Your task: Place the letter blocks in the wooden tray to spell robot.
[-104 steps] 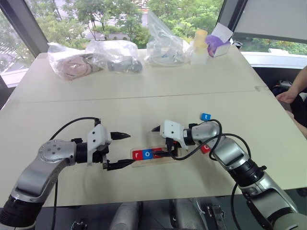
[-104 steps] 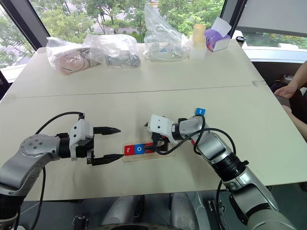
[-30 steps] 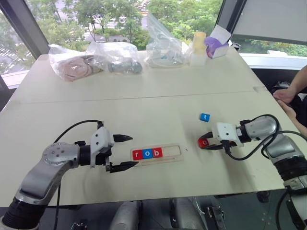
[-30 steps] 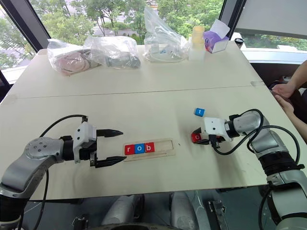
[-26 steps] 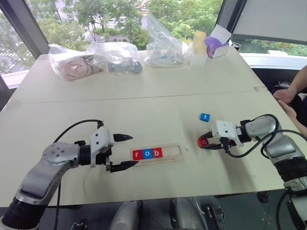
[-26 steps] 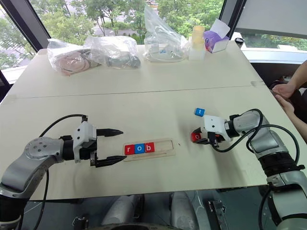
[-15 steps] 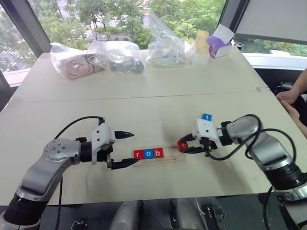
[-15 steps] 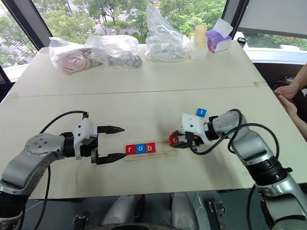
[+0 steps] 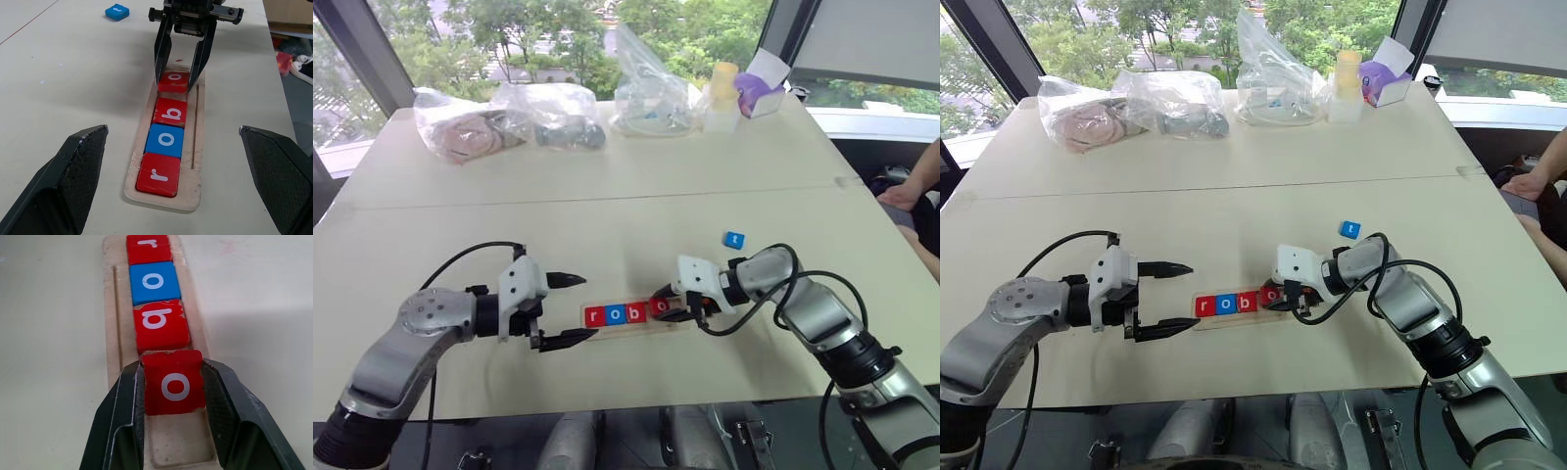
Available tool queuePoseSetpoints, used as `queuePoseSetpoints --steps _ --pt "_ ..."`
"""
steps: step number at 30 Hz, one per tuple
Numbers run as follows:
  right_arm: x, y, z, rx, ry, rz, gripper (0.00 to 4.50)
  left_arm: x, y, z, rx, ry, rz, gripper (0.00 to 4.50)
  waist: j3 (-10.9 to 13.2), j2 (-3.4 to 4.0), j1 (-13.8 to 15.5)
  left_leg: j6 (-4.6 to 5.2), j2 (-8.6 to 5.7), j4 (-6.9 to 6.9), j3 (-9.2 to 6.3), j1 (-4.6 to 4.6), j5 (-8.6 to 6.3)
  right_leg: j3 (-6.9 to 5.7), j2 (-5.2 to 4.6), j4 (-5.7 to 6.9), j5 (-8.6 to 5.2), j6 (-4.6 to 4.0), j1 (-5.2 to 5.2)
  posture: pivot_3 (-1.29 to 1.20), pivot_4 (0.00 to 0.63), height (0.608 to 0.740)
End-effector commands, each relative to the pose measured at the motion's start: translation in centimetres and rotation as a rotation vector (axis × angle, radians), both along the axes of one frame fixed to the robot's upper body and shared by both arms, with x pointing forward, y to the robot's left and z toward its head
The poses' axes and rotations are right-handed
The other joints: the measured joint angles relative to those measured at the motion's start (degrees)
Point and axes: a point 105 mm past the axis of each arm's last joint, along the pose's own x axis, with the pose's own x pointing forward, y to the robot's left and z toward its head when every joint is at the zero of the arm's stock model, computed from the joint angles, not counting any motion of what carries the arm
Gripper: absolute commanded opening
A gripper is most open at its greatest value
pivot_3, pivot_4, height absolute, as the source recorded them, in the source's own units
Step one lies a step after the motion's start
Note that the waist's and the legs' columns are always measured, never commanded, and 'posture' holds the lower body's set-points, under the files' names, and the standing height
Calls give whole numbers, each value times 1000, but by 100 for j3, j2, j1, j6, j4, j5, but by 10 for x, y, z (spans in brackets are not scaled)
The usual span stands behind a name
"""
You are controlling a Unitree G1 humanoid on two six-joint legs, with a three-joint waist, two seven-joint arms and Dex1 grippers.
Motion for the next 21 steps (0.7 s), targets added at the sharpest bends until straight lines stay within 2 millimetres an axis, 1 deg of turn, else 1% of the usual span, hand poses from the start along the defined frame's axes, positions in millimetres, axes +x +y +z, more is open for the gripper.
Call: queuePoseSetpoints --steps 1,10,12,13,16,17,21 --pt "3 6 7 11 -35 17 1100 -3 0 10 -6 -40 -3 4500 0 0 -9 0 1 0 0 0 0 0 0 0 0 0 0 0 150 740" --pt "0 7 5 8 -14 23 1100 -2 1 10 -8 -42 8 4500 0 0 -2 0 0 0 0 0 0 0 2 0 0 0 0 0 150 740" --pt "0 8 4 5 -14 25 2128 -1 1 11 -8 -44 9 4500 0 0 -2 0 0 0 0 0 0 0 1 0 0 0 0 0 150 740" --pt "1 8 4 4 -15 25 2564 -1 1 11 -8 -45 9 4500 0 0 -4 0 0 0 0 0 0 0 1 0 0 0 0 0 150 740" --pt "1 7 5 1 -16 25 4139 0 1 11 -8 -46 10 4500 0 0 -6 0 0 0 0 0 0 -1 1 0 0 0 0 0 150 740" --pt "1 7 5 -1 -18 25 4448 0 0 11 -8 -46 9 4500 0 0 -6 0 0 0 0 0 0 -1 1 0 0 0 0 0 150 740" --pt "4 5 14 20 -23 5 4448 0 0 11 -8 -47 9 4500 0 0 -3 0 0 0 0 0 0 -1 2 0 0 0 0 0 150 740"
